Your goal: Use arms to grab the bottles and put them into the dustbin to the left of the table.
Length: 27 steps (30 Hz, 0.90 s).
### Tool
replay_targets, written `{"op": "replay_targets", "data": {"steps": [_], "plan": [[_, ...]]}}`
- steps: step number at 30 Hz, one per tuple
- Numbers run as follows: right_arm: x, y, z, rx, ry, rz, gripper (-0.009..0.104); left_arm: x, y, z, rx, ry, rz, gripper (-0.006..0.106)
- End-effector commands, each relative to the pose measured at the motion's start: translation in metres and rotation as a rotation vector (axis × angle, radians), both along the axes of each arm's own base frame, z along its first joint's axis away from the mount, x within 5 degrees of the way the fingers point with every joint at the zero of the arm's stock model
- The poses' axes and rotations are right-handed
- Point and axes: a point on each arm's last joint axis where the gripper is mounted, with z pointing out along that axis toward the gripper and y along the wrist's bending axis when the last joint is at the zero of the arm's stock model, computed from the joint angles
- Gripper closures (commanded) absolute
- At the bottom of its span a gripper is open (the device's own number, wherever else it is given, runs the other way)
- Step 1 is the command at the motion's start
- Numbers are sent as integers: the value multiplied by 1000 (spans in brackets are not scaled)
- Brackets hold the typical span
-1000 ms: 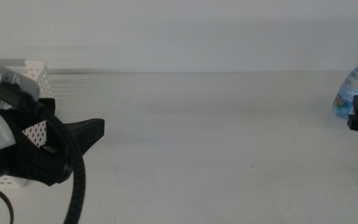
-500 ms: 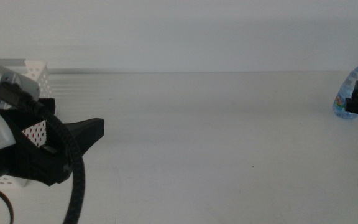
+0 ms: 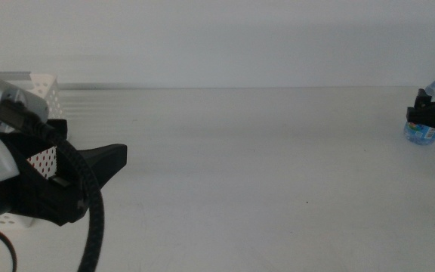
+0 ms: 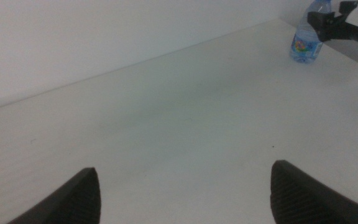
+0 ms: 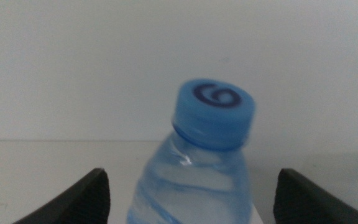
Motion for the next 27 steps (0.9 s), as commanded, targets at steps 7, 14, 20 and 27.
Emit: {"op": "replay_targets", "data": {"steps": [7,14,20,27], "plan": [[22,-7,15,-50,-126,4,6,0,0,17,-73,-78,11,10],[34,-8,-4,-48,-97,4,7,0,0,17,-73,-78,11,10],[39,-9,-10,-50,-92,8,25,0,0,17,-73,-78,11,10],[41,16,0,43,-126,137,95,0,0,17,-73,-78,11,10]]}}
